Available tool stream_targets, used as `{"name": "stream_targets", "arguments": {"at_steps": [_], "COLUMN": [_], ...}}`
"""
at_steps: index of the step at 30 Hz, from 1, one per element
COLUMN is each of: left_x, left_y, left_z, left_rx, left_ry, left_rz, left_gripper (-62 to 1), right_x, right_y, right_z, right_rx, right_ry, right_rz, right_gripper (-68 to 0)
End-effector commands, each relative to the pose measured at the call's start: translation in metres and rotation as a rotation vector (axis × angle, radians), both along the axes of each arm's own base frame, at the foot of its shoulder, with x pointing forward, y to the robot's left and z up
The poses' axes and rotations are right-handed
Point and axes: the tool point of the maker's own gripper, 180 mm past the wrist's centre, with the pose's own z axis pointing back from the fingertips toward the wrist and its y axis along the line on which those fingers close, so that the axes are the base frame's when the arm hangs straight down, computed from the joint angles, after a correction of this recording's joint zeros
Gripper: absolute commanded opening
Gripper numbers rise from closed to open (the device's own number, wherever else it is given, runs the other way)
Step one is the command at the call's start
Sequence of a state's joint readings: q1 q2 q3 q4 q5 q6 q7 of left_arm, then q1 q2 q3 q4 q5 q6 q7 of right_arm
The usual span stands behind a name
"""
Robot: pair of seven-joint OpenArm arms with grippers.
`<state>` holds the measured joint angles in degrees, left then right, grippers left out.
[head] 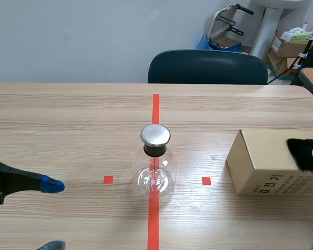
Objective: Do the electroscope experiment
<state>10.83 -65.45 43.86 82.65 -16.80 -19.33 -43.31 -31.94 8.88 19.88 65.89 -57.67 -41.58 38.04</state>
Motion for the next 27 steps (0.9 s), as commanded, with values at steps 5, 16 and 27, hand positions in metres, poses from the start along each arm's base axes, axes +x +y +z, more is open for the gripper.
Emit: {"name": "stream_targets", "arguments": {"at_steps": [5,16,27], "left_x": [-0.010,-0.010,-0.008], "left_y": [-0.003,-0.001,-0.002], "left_z": [0.004,0.014,0.031], "left_rx": [-0.031,-0.075,-0.163], "left_ry": [0.023,0.014,-0.013], "left_rz": [-0.013,-0.023,-0.014], "left_gripper": [-11.4,-11.4,-11.4], "right_x": [0.000,-0.003,-0.002], "right_y": [-0.005,-0.021,0.001], "right_z": [0.008,0.005,0.003], "right_rx": [-0.038,-0.016,-0.009], "right_ry": [-0.045,-0.035,-0.028], "right_rz": [-0.010,-0.122,-0.009], "right_gripper": [-66.9,-66.9,-66.9]}}
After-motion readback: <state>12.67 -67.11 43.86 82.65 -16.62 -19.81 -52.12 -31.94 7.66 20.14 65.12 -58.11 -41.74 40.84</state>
